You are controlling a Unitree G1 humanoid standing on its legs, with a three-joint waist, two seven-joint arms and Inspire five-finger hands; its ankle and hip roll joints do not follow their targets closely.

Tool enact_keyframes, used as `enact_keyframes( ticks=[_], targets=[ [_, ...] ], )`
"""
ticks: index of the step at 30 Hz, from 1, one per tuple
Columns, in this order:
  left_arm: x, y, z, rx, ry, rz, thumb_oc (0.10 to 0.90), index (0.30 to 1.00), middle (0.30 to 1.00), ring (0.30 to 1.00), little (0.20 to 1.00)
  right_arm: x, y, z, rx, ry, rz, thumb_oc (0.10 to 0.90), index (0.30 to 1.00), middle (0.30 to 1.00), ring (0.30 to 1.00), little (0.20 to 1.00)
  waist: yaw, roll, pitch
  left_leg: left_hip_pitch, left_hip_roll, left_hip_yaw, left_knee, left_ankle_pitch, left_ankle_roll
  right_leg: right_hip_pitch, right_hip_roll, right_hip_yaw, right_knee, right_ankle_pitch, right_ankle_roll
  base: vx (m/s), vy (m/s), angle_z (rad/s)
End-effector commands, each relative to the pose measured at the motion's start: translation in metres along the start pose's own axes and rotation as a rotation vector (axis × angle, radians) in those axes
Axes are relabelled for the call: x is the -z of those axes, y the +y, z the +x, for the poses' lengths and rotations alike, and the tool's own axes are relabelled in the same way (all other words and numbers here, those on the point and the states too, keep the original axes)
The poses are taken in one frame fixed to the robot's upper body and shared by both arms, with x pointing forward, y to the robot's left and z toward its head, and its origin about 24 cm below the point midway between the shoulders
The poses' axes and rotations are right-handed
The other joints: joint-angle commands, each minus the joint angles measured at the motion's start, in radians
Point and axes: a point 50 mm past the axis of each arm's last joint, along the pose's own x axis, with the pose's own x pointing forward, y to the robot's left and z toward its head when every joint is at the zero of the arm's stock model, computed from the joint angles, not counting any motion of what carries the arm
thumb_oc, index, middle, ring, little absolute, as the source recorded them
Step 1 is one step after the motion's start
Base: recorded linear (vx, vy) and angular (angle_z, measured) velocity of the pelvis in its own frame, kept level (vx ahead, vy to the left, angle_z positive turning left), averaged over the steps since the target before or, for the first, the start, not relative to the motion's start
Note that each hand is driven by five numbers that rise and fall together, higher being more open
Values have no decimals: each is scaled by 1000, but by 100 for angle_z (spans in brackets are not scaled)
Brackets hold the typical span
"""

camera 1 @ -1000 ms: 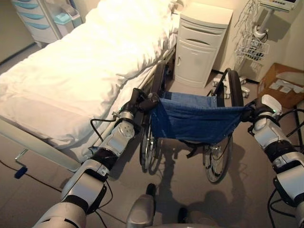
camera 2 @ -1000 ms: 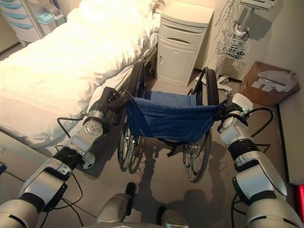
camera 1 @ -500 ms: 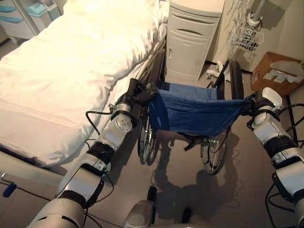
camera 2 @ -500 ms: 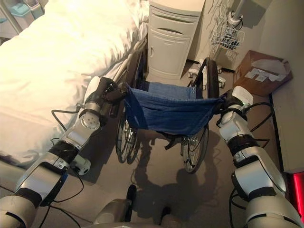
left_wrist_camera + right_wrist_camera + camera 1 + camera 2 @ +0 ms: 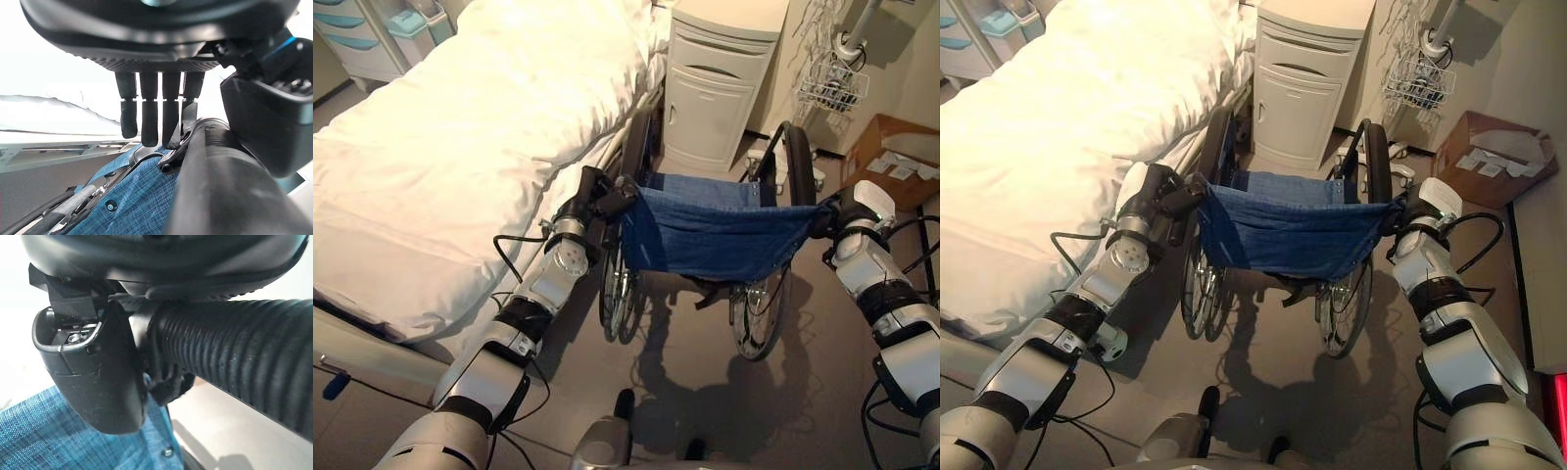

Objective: Push the wheelchair next to the bed

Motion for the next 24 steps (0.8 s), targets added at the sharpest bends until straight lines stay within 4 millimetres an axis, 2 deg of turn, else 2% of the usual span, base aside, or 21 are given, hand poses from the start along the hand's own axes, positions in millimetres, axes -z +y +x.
enact_keyframes(
  ticks=[1,2,3,4,5,11,20,24],
  targets=[
    [85,16,-31,-20,282,235,400,300,300,300,300,-109,-2,-23,-9,-453,199,400,300,300,300,300,90,-40,52,24,-59,43,-40,-57,24,-122,-48,36,90,111,27,32,-54,-2],
    [87,24,-31,-30,290,242,400,300,300,300,300,-111,1,-25,-41,-448,220,400,300,300,300,300,105,-47,61,14,-58,66,-21,-68,24,-115,-73,5,105,126,27,-19,-113,-7],
    [86,26,-31,-33,288,249,519,479,479,479,479,-112,2,-26,-48,-441,228,720,780,780,780,780,108,-49,64,13,-59,65,-20,-68,27,-110,-70,11,108,131,30,-23,-124,-7],
    [85,26,-30,-34,287,251,588,582,582,582,582,-112,3,-26,-51,-438,233,800,900,900,900,900,107,-47,65,13,-58,63,-22,-65,28,-106,-62,17,108,126,31,25,-71,-3],
    [85,24,-31,-21,289,255,800,900,900,900,900,-108,6,-25,-80,-414,265,800,900,900,900,900,106,-43,60,24,-57,56,-35,-62,29,-93,-58,7,107,117,29,51,-31,4],
    [93,17,-36,-5,335,193,800,900,900,900,900,-90,13,-20,-186,-324,339,800,900,900,900,900,93,-45,35,58,-54,56,-57,-69,34,-69,-55,5,98,100,33,37,-4,1],
    [106,13,-44,21,399,126,800,900,900,900,900,-85,5,-17,-290,-261,458,800,900,900,900,900,83,-48,15,87,-50,65,-63,-81,40,-50,-63,2,126,93,33,7,5,-1],
    [115,16,-50,35,425,107,800,900,900,900,900,-88,-7,-18,-350,-276,517,800,900,900,900,900,78,-52,-2,106,-51,65,-65,-90,42,-46,-67,4,139,92,33,40,11,-1]
  ],
)
